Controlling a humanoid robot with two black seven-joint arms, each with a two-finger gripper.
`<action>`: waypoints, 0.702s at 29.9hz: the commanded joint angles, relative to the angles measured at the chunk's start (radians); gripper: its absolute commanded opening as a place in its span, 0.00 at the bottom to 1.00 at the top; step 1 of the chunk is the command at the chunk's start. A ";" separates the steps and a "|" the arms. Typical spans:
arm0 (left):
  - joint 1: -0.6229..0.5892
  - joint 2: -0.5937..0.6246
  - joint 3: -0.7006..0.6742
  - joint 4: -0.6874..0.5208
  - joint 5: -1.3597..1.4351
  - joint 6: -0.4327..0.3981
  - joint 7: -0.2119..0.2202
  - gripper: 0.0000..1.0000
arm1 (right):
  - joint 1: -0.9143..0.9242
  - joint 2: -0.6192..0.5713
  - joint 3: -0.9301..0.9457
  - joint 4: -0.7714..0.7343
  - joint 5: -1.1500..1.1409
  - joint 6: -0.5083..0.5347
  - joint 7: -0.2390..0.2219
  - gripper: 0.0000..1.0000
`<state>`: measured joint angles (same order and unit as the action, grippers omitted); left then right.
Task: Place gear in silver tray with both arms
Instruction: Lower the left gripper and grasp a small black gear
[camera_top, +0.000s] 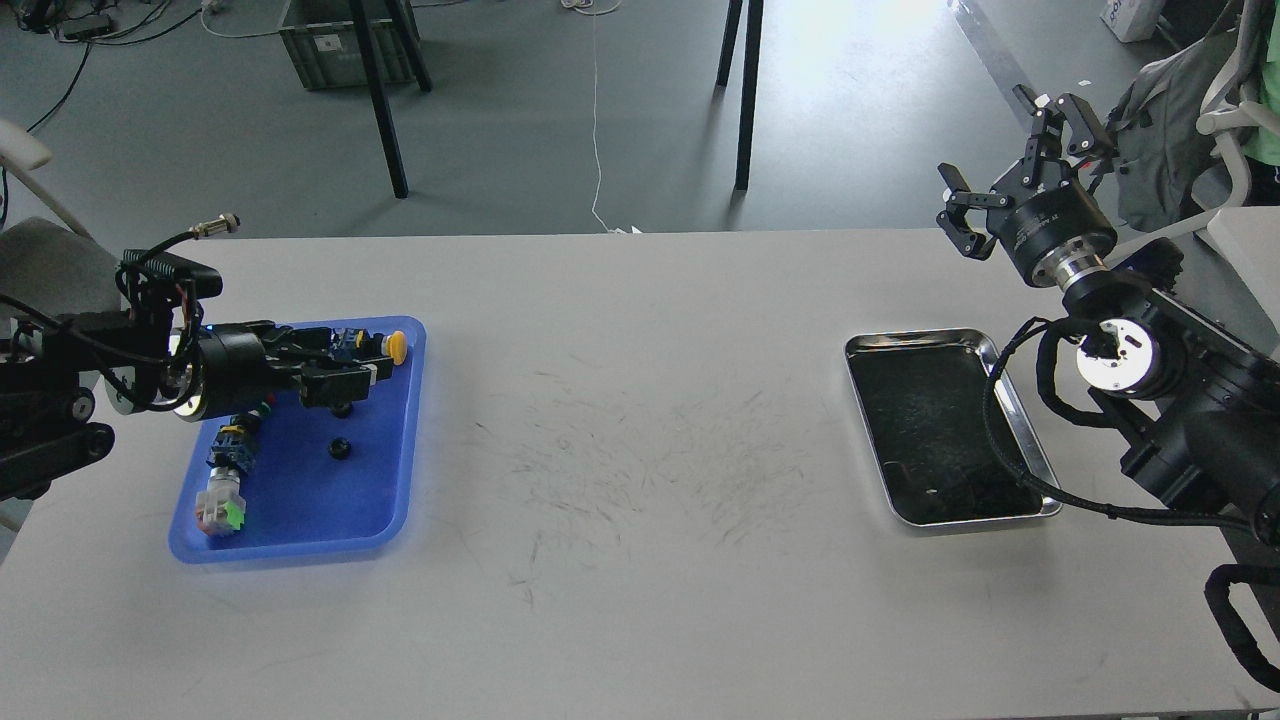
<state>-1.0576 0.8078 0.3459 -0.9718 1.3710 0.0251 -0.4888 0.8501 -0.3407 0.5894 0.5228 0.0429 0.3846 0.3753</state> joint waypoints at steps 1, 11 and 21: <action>0.031 -0.047 -0.001 0.059 0.019 0.012 0.000 0.98 | -0.002 0.000 0.015 -0.001 0.002 -0.001 -0.006 0.99; 0.083 -0.121 0.005 0.180 0.019 0.048 0.000 0.97 | -0.009 0.002 0.052 -0.003 0.003 -0.004 -0.010 0.99; 0.119 -0.153 0.001 0.234 0.019 0.075 0.000 0.88 | -0.013 0.002 0.050 -0.003 0.002 -0.004 -0.009 0.99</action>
<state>-0.9404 0.6645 0.3451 -0.7432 1.3911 0.0975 -0.4887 0.8394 -0.3390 0.6410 0.5204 0.0457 0.3800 0.3655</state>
